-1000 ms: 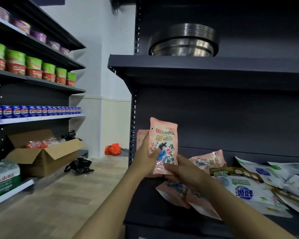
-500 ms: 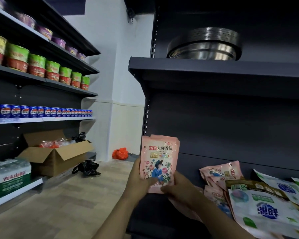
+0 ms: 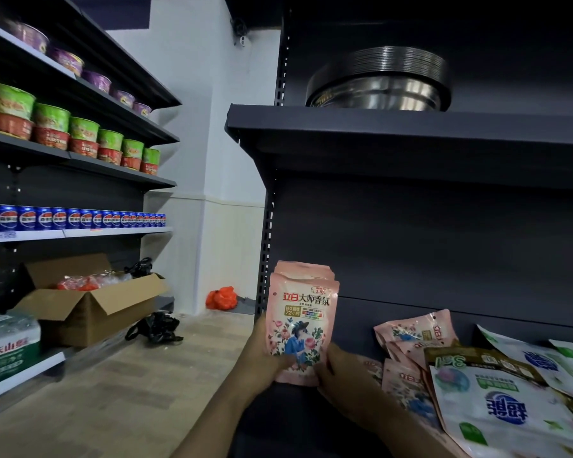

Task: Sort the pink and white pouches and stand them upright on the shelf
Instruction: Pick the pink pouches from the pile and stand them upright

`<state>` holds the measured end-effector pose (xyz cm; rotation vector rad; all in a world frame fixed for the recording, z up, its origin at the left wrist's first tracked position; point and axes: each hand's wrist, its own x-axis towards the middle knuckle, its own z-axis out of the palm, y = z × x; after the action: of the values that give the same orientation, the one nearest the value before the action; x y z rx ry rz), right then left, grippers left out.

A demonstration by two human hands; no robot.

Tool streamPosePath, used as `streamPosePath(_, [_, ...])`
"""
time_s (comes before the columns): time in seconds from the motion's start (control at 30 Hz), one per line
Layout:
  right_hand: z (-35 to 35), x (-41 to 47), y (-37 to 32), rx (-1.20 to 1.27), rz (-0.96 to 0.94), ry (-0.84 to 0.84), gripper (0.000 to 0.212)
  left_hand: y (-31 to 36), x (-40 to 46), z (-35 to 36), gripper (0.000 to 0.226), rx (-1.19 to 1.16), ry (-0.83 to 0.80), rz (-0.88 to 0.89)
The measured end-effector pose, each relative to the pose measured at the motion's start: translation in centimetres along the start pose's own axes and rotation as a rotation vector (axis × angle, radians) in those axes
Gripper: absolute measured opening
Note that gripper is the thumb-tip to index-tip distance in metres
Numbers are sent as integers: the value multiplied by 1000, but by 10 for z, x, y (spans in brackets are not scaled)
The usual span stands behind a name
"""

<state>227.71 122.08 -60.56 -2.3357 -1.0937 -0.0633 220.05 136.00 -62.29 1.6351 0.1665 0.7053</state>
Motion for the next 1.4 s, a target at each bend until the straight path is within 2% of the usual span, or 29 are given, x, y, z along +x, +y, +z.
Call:
streamPosePath(0.2, [0,0,-1,-12,62,58,30,-1,-1,4,77,73,44,19])
streamPosePath(0.5, [-2,5,-3,15,85,123,31,-7,6,6,61,114,109,11])
streamPosePath(0.77, [-3,11,-3,4,135,95,29,-8,13,8,73,128,99,3])
streamPosePath(0.97, [-4,14,-5,42,180,84,28,-11,16,7,67,170,102,-9])
streamPosePath(1.1, [-5,8,-5,48,192,78,35,-12,14,9,61,191,97,-18])
streamPosePath(1.17, [-6,4,-5,116,205,116,30,-6,10,13,59,212,181,16])
streamPosePath(1.3, [-13,-3,2,238,231,223,30,17,-4,23,39,414,543,200])
streamPosePath(1.33, [-16,-5,6,244,227,242,31,22,-7,26,34,464,575,231])
streamPosePath(1.4, [-21,-12,12,191,198,268,33,30,-8,35,31,560,521,248])
